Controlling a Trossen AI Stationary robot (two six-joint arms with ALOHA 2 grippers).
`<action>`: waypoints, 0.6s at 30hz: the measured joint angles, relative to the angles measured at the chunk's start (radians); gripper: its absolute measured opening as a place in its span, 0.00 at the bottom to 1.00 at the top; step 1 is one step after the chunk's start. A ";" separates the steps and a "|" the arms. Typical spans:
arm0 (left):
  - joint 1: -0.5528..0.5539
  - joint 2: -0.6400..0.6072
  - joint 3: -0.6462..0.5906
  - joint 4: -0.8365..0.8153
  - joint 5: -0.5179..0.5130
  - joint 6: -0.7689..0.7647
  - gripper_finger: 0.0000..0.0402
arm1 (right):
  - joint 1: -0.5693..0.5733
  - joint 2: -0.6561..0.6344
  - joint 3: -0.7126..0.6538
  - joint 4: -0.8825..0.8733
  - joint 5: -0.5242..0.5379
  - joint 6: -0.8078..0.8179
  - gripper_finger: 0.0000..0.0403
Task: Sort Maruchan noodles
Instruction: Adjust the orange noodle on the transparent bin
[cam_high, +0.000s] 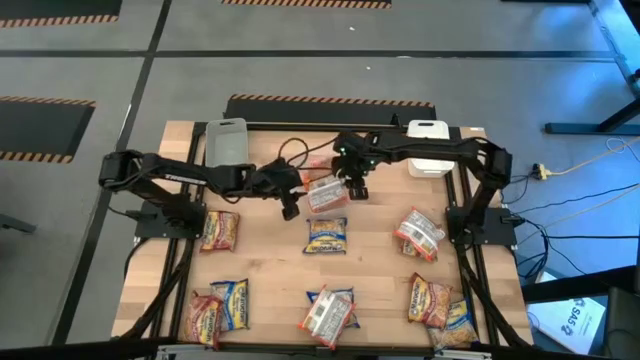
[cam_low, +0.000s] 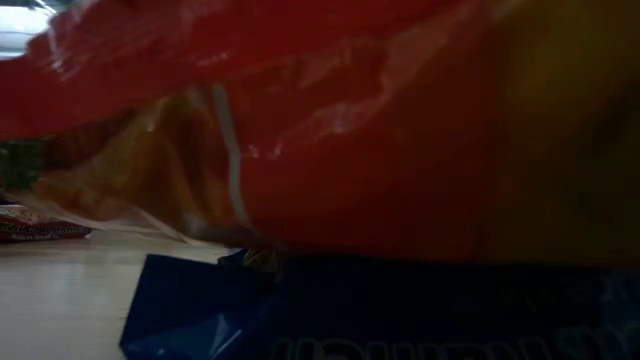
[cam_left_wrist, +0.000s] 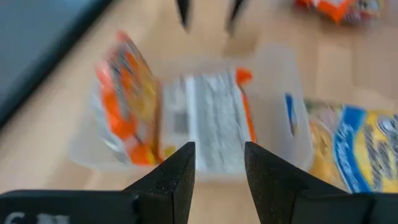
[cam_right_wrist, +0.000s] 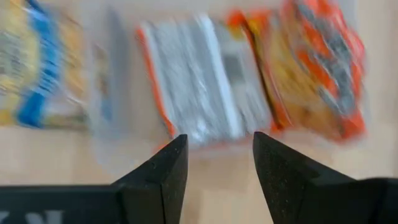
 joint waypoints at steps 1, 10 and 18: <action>0.001 -0.008 0.000 0.021 -0.021 0.015 0.33 | -0.001 0.000 0.000 0.028 -0.056 0.000 0.41; 0.070 0.070 -0.007 0.243 -0.061 0.134 0.33 | 0.036 0.070 -0.002 0.102 -0.169 -0.008 0.41; 0.222 0.093 -0.006 0.274 -0.025 0.145 0.33 | 0.066 0.093 -0.002 0.115 -0.132 0.040 0.42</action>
